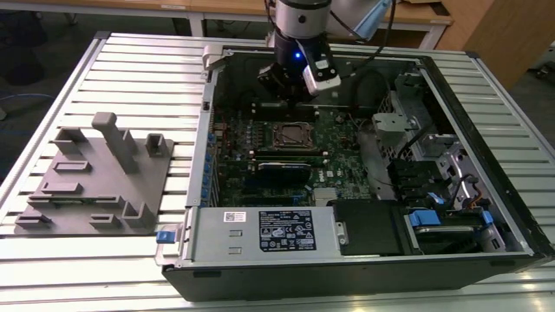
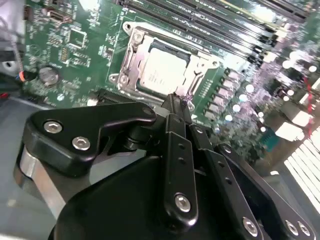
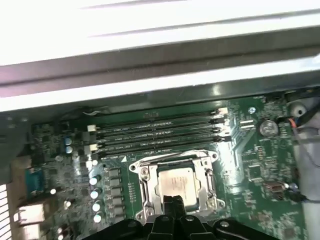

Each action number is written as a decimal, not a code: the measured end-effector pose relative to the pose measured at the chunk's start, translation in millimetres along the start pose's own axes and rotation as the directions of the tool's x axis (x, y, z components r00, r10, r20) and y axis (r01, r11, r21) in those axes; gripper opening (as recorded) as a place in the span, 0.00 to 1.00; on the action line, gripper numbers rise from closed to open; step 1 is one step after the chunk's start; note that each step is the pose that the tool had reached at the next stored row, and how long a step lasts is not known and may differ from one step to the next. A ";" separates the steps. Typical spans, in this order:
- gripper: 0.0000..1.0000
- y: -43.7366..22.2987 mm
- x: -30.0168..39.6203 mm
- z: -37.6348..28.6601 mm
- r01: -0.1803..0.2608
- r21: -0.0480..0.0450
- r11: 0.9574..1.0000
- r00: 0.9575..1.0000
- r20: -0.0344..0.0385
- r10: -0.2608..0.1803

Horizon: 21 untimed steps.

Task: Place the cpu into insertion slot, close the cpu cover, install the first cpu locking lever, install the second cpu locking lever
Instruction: 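Install the second cpu locking lever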

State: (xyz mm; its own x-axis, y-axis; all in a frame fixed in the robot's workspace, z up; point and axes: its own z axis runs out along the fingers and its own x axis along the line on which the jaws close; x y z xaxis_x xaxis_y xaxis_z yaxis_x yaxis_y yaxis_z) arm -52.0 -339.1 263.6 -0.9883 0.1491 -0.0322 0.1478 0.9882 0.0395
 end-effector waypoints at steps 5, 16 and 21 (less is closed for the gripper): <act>0.10 0.9 -0.7 -22.5 0.000 0.000 1.000 1.000 0.000 0.000; 0.10 2.9 -2.3 -72.7 0.000 0.000 1.000 1.000 0.000 0.000; 0.10 3.1 -2.5 -77.8 0.000 -0.001 1.000 1.000 0.000 0.000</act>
State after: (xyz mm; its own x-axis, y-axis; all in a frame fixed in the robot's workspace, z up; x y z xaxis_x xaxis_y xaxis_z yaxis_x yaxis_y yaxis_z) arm -52.0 -339.1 341.5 -0.9883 0.1490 -0.0323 0.1477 0.9882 0.0400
